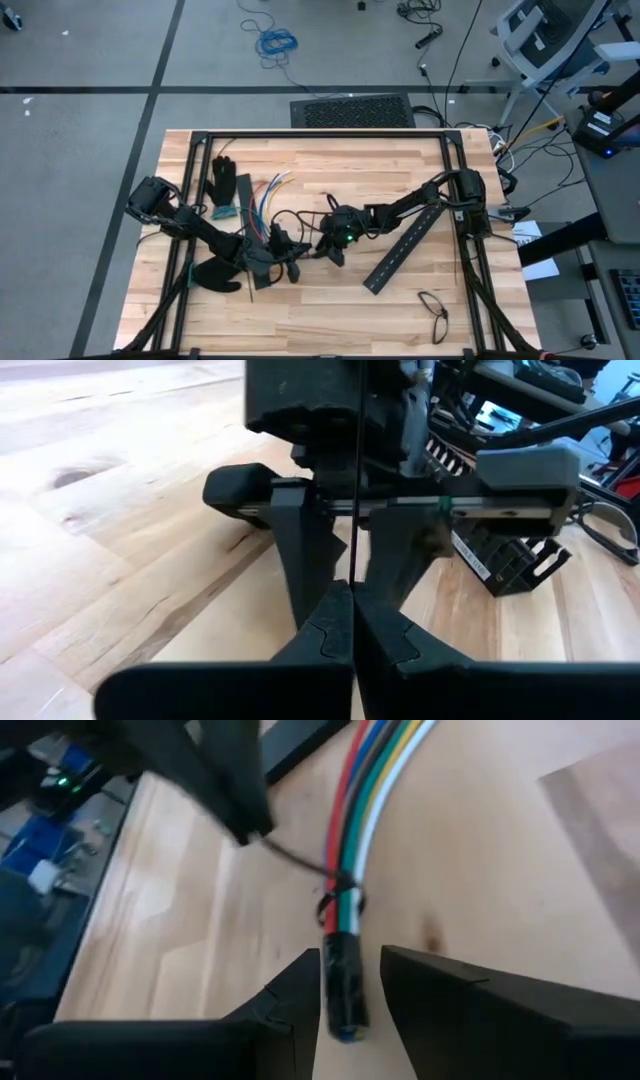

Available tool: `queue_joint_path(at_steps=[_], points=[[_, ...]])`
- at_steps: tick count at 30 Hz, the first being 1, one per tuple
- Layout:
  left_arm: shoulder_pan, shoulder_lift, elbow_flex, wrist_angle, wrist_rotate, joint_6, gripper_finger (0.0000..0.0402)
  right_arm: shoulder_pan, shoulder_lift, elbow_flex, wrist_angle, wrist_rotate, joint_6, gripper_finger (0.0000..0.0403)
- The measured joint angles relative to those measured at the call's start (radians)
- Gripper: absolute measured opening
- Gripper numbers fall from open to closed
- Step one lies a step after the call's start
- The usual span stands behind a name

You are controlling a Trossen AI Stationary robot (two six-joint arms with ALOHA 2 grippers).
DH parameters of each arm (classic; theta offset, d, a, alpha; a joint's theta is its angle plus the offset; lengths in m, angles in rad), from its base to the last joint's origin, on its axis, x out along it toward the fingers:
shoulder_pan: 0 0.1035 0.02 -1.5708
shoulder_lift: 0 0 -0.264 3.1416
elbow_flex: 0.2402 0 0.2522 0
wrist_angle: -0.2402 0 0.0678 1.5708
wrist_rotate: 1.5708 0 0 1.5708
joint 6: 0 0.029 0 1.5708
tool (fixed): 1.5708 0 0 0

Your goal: Ziptie cables

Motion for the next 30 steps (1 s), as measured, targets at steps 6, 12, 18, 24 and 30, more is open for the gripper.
queue_joint_path(at_steps=[6,12,18,24,30], points=[[0.000,0.000,0.000,0.010,-0.001,-0.006,0.0000,0.008,0.016,0.001,0.021,0.112,0.024,0.0105],[0.002,0.000,0.000,0.023,-0.016,-0.006,0.0000,0.006,0.017,0.001,0.024,0.143,0.027,0.0105],[0.002,0.000,0.000,0.023,-0.031,-0.006,0.0000,0.017,0.056,0.042,0.060,0.160,0.022,0.0105],[0.002,0.000,0.000,0.022,-0.045,-0.006,0.0000,0.027,0.098,0.135,-0.001,0.147,0.001,0.0105],[0.002,0.000,0.000,0.019,-0.052,0.000,0.0000,0.009,0.096,0.161,-0.141,0.116,-0.072,0.0105]])
